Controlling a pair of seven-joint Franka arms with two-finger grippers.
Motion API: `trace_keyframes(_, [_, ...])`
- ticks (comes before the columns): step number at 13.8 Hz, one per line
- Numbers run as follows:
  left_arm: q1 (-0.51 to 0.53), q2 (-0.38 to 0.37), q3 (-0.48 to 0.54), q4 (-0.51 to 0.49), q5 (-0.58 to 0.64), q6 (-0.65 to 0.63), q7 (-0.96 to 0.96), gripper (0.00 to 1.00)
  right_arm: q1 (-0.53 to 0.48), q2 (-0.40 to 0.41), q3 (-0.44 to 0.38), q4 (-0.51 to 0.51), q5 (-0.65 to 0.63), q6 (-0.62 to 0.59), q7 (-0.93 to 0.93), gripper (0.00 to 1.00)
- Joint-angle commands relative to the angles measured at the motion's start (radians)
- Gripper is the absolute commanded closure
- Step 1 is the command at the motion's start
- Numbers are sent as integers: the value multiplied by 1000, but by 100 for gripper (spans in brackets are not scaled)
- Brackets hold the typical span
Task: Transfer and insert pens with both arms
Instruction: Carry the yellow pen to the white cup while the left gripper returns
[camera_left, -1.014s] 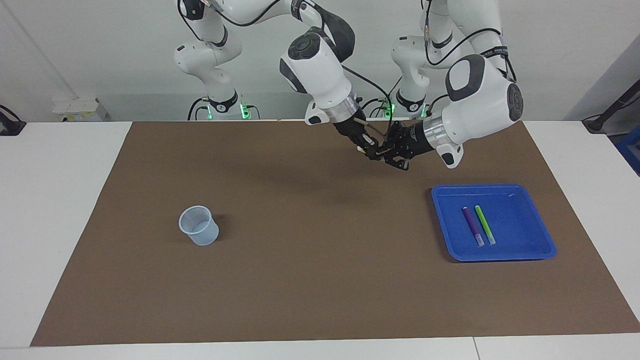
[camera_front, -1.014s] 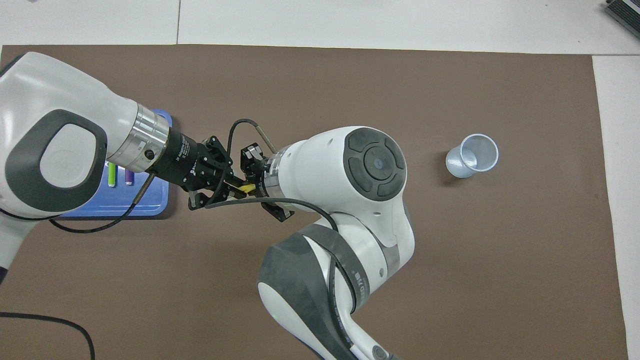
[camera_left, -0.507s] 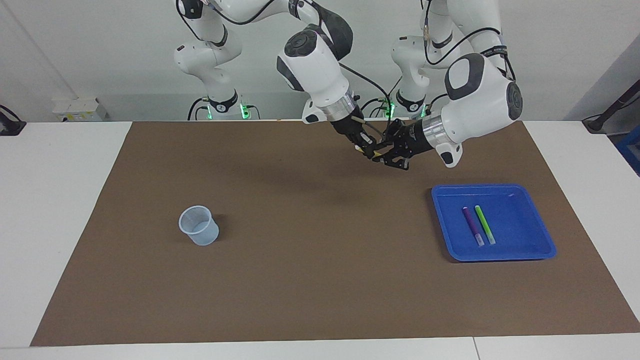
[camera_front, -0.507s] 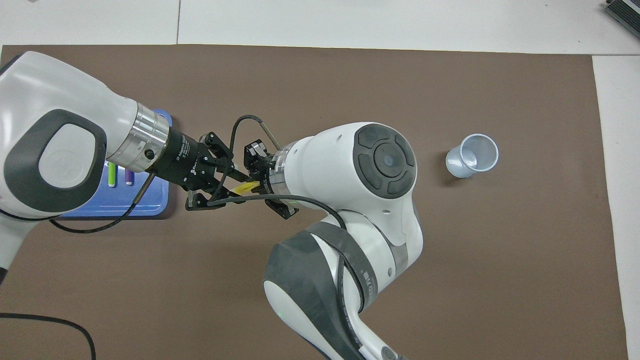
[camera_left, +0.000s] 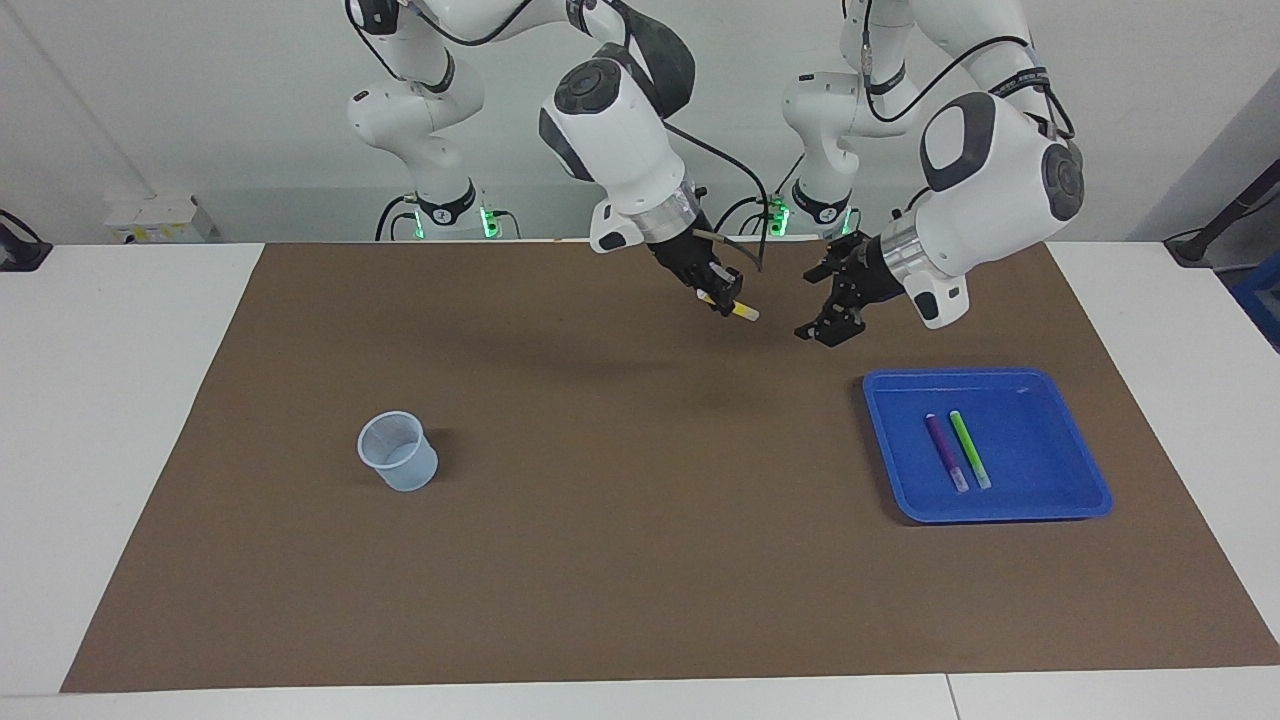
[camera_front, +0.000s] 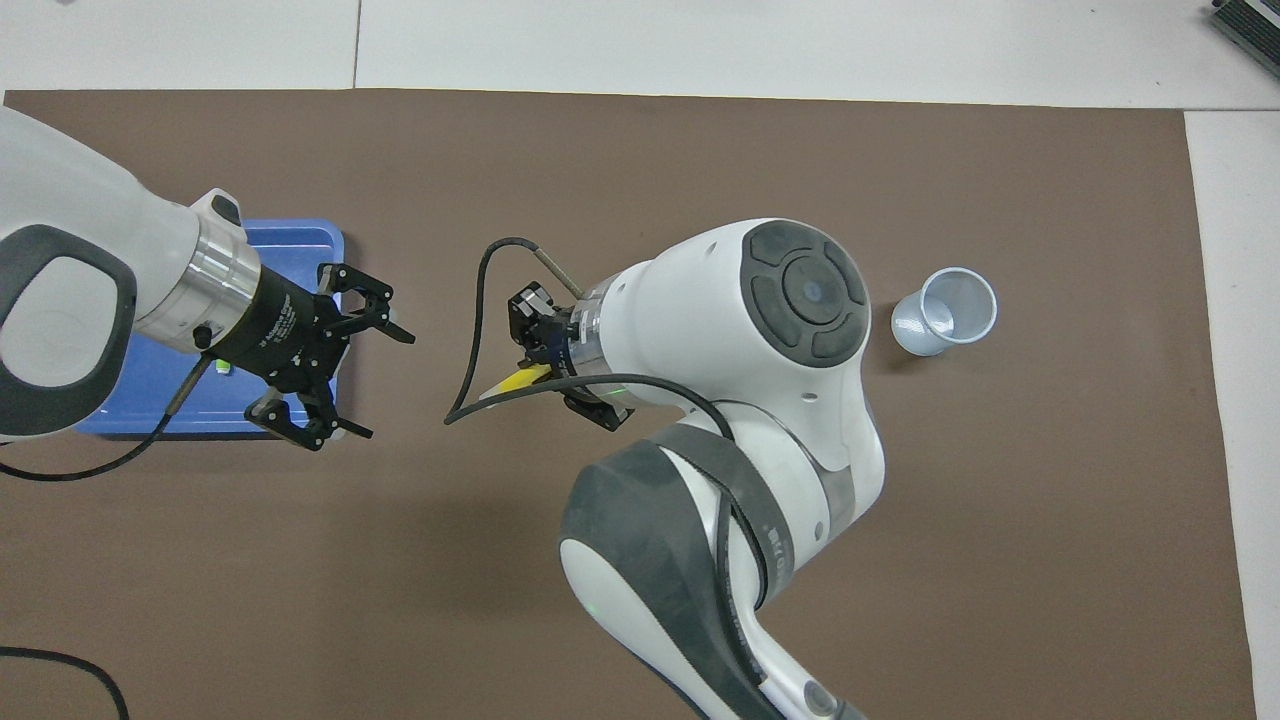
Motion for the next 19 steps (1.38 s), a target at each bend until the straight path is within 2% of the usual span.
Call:
trace_keyframes(1, [42, -57, -2, -92, 96, 19, 227, 0, -40, -22, 6, -4, -16, -36, -98, 100])
trace_keyframes(3, [51, -91, -1, -170, 191, 104, 420, 1, -70, -30, 4, -7, -19, -40, -175, 100])
trace_keyframes(5, [122, -127, -2, -276, 222, 279, 711, 1, -99, -31, 4, -7, -63, -80, -285, 100])
trace_keyframes(7, [185, -125, -2, -308, 222, 445, 975, 1, -126, -40, 4, -10, -162, -109, -345, 100])
trace_keyframes(9, [220, -111, -2, -324, 224, 540, 1201, 5, -171, -48, 6, -13, -258, -157, -400, 100])
trace_keyframes(10, [229, -102, -1, -336, 236, 609, 1308, 6, -203, -54, 6, -16, -267, -177, -470, 100])
trace_keyframes(11, [231, -94, -2, -339, 300, 664, 1387, 7, -243, -62, 6, -24, -269, -186, -555, 100])
trace_keyframes(13, [231, -62, -2, -328, 430, 696, 1409, 10, -324, -70, 4, -24, -304, -221, -687, 100])
trace_keyframes(16, [266, 19, -2, -258, 455, 676, 1415, 10, -463, -80, 6, -36, -410, -258, -978, 100])
trace_keyframes(19, [274, 177, -4, -24, 556, 489, 1418, 11, -570, -99, 6, -109, -415, -212, -1170, 100])
